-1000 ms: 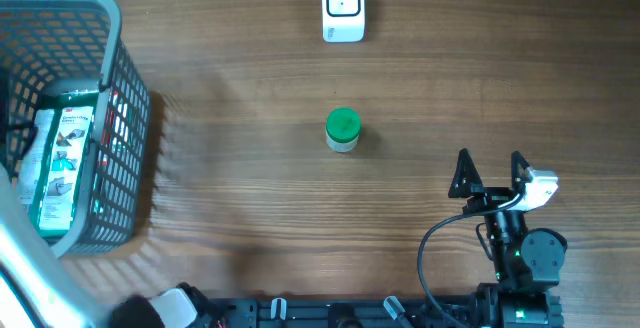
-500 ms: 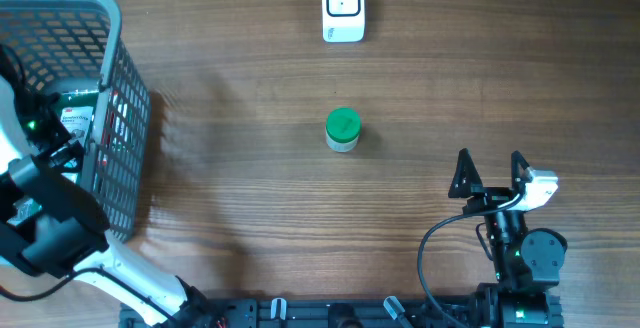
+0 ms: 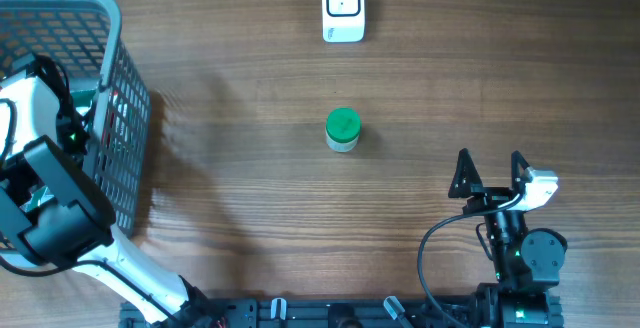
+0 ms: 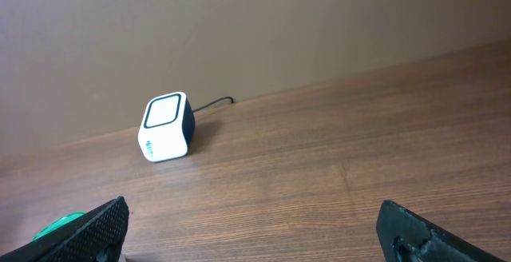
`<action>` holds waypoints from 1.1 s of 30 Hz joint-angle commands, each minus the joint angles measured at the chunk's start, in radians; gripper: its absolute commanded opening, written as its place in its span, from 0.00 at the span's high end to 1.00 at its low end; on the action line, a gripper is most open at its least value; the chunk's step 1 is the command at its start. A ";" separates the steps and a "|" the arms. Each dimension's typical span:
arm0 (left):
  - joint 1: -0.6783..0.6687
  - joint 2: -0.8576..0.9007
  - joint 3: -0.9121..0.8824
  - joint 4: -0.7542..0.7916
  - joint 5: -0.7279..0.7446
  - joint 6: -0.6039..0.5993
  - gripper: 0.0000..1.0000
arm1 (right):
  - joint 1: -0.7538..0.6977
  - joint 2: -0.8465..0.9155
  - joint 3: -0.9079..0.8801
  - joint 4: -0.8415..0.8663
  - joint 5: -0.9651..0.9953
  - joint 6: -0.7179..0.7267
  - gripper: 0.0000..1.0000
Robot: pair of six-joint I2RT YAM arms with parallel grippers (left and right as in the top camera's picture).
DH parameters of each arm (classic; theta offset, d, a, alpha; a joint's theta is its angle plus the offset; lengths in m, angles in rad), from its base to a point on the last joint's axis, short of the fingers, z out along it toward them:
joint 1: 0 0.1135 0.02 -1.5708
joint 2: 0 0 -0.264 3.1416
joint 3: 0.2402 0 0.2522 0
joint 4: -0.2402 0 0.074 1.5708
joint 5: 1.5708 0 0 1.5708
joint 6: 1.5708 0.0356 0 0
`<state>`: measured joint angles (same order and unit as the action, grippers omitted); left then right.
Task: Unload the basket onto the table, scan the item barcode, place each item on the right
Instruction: 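Reach the left gripper back into the basket for the green wipes pack, then lift the green wet-wipes pack and lay it right of the jar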
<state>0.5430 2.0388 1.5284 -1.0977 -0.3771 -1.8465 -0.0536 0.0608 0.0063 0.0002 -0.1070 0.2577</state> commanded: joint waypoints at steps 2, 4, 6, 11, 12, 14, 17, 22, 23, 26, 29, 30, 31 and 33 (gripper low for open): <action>0.007 0.011 -0.015 0.015 -0.130 0.036 0.08 | 0.002 -0.003 -0.001 0.005 0.007 0.006 0.00; 0.008 0.011 -0.015 0.014 -0.195 0.036 0.40 | 0.002 -0.003 -0.001 0.005 0.007 0.006 0.00; 0.023 0.011 -0.015 0.018 -0.216 0.036 0.73 | 0.002 -0.003 -0.001 0.005 0.007 0.006 0.00; 0.049 0.000 0.008 0.044 -0.216 0.148 0.96 | 0.002 -0.003 -0.001 0.005 0.007 0.006 0.00; 0.049 -0.016 0.031 0.044 -0.216 0.202 0.96 | 0.002 -0.003 -0.001 0.005 0.007 0.006 0.00; 0.049 -0.080 0.069 0.043 -0.210 0.277 0.96 | 0.002 -0.003 -0.001 0.005 0.007 0.007 0.00; 0.049 -0.236 0.109 0.043 -0.150 0.397 0.96 | 0.002 -0.003 -0.001 0.005 0.007 0.006 0.00; 0.048 -0.559 0.109 0.032 0.117 0.509 0.96 | 0.002 -0.003 -0.001 0.005 0.007 0.007 0.00; 0.048 -0.627 0.109 0.032 0.204 0.552 0.96 | 0.002 -0.003 -0.001 0.005 0.007 0.007 0.00; 0.002 -0.793 0.109 0.032 0.406 0.647 0.96 | 0.002 -0.003 -0.001 0.005 0.007 0.007 0.00; -0.235 -0.876 0.109 0.018 0.478 0.851 0.96 | 0.002 -0.003 -0.001 0.005 0.007 0.007 0.00; -0.333 -0.871 0.108 0.017 0.477 0.913 0.96 | 0.002 -0.003 -0.001 0.005 0.007 0.006 0.00; -0.439 -0.855 0.108 0.018 0.476 0.958 0.96 | 0.002 -0.003 -0.001 0.005 0.007 0.006 0.00; -0.657 -0.787 0.108 0.033 0.460 1.052 0.96 | 0.002 -0.003 -0.001 0.005 0.007 0.006 0.00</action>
<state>0.0891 1.1782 1.6287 -1.0794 0.0723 -0.9768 -0.0536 0.0608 0.0063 0.0002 -0.1066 0.2577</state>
